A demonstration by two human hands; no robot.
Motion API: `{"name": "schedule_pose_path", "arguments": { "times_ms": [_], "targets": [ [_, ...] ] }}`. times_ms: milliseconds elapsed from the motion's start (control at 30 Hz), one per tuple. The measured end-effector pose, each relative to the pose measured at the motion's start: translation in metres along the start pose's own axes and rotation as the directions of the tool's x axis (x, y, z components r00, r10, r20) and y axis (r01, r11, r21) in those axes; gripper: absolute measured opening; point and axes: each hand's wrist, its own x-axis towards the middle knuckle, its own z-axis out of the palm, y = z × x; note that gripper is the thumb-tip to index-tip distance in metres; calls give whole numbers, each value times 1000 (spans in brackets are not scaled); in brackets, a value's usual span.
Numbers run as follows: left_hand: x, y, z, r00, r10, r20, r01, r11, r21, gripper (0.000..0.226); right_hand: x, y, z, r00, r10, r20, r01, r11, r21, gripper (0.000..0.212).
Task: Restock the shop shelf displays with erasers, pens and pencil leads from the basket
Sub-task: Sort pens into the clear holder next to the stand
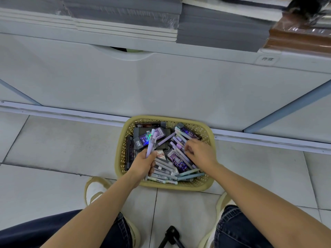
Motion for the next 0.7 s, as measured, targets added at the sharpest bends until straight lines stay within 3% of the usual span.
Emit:
{"name": "schedule_pose_path", "arguments": {
  "times_ms": [133, 233, 333, 467, 700],
  "targets": [
    [1, -1, 1, 1000, -12, 9, 12, 1000, 12, 16, 4, -15, 2, 997, 24, 68, -21, 999, -41, 40],
    [2, -2, 1, 1000, -18, 8, 18, 1000, 16, 18, 3, -22, 13, 995, -12, 96, 25, 992, -127, 42],
    [4, -3, 2, 1000, -27, 0, 27, 999, 21, 20, 2, -25, 22, 990, 34, 137, -27, 998, -53, 47],
    [5, -4, 1, 1000, -27, -2, 27, 999, 25, 20, 6, -22, 21, 966, 76, 249, -71, 997, -31, 44],
    [5, -5, 2, 1000, -22, 10, 22, 999, 43, 20, 3, -19, 20, 966, 24, 258, -18, 1000, -25, 25]
  ]
}}
